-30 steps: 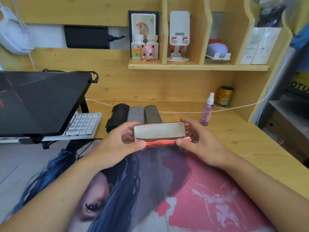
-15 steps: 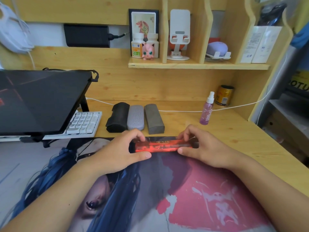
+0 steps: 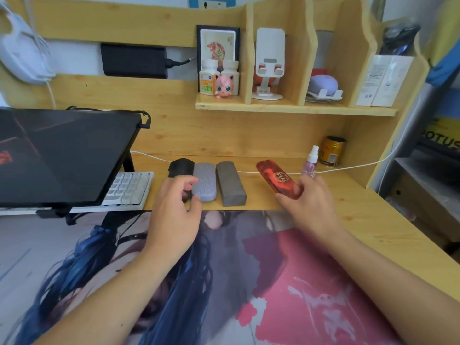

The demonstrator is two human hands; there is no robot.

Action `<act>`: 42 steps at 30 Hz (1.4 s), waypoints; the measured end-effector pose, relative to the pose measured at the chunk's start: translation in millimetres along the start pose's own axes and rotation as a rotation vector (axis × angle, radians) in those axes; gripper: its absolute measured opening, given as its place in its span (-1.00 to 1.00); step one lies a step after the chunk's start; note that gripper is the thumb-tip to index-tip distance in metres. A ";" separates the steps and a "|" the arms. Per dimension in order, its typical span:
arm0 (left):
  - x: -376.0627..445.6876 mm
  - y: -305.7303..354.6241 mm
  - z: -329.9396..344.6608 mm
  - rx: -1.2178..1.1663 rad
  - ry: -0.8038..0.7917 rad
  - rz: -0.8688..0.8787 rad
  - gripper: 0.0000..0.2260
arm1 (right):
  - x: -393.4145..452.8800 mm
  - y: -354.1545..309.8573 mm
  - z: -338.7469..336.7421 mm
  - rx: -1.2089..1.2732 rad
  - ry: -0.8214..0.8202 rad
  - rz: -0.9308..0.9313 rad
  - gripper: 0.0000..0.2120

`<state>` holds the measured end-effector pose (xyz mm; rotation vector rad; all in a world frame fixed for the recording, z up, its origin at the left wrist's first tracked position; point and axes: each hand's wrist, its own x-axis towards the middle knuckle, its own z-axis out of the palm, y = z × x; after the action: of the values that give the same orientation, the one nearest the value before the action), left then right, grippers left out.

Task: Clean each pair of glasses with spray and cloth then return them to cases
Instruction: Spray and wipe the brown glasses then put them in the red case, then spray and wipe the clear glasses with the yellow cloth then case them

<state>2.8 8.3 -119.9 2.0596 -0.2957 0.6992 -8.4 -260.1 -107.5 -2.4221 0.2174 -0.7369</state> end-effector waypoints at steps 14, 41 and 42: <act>-0.3 -11.6 4.3 0.004 -0.100 -0.041 -0.72 | 3.6 -35.6 51.0 -0.176 -0.152 0.002 -0.60; 1.9 -7.5 4.2 -0.006 -0.120 -0.041 -0.75 | 7.5 -99.2 77.3 -0.282 -0.309 0.017 -0.49; 1.5 -7.1 3.2 -0.019 -0.122 -0.048 -0.74 | 10.8 -98.9 67.5 -0.167 -0.317 0.080 -0.48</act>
<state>8.5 9.7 -125.4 2.0879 -0.3199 0.5406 36.4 -149.9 -90.2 -2.6293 0.2544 -0.3025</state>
